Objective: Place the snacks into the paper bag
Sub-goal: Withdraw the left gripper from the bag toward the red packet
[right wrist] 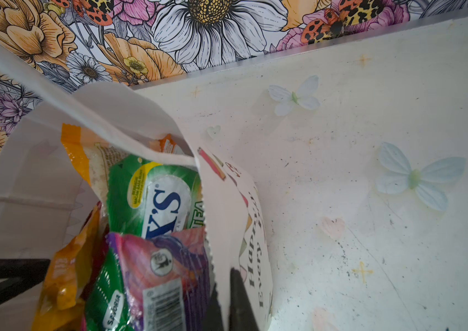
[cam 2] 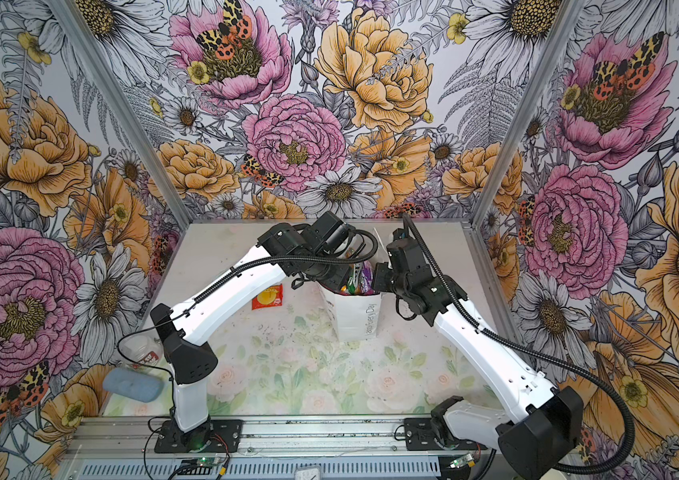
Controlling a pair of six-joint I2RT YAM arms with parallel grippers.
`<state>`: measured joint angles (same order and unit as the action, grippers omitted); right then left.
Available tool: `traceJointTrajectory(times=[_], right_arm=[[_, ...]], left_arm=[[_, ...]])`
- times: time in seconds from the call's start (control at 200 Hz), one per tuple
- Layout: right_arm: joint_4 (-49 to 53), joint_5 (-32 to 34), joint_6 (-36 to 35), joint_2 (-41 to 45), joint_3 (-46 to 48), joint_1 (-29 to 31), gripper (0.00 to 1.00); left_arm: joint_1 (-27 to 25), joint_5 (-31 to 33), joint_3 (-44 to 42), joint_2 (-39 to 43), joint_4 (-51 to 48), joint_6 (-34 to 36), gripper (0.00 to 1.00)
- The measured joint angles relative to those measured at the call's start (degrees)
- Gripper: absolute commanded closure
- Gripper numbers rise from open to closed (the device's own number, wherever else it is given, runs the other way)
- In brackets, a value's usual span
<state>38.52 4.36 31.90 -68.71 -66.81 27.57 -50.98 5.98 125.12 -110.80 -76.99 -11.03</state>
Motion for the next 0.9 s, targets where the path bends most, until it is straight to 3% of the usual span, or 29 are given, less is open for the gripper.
traceJointTrajectory(times=[0.485, 0.731, 0.901], right_arm=[[0.00, 0.00, -0.04, 0.00, 0.00, 0.00, 1.00], [-0.02, 0.13, -0.04, 0.00, 0.00, 0.00, 1.00], [0.00, 0.17, -0.07, 0.00, 0.00, 0.00, 1.00]], left_arm=[[-0.68, 3.23, 1.42, 2.97, 0.09, -0.02, 0.37], [-1.40, 3.93, -0.42, 13.20, 4.42, -1.07, 0.32], [-1.75, 4.37, -9.62, 24.13, 13.07, -2.23, 0.23]])
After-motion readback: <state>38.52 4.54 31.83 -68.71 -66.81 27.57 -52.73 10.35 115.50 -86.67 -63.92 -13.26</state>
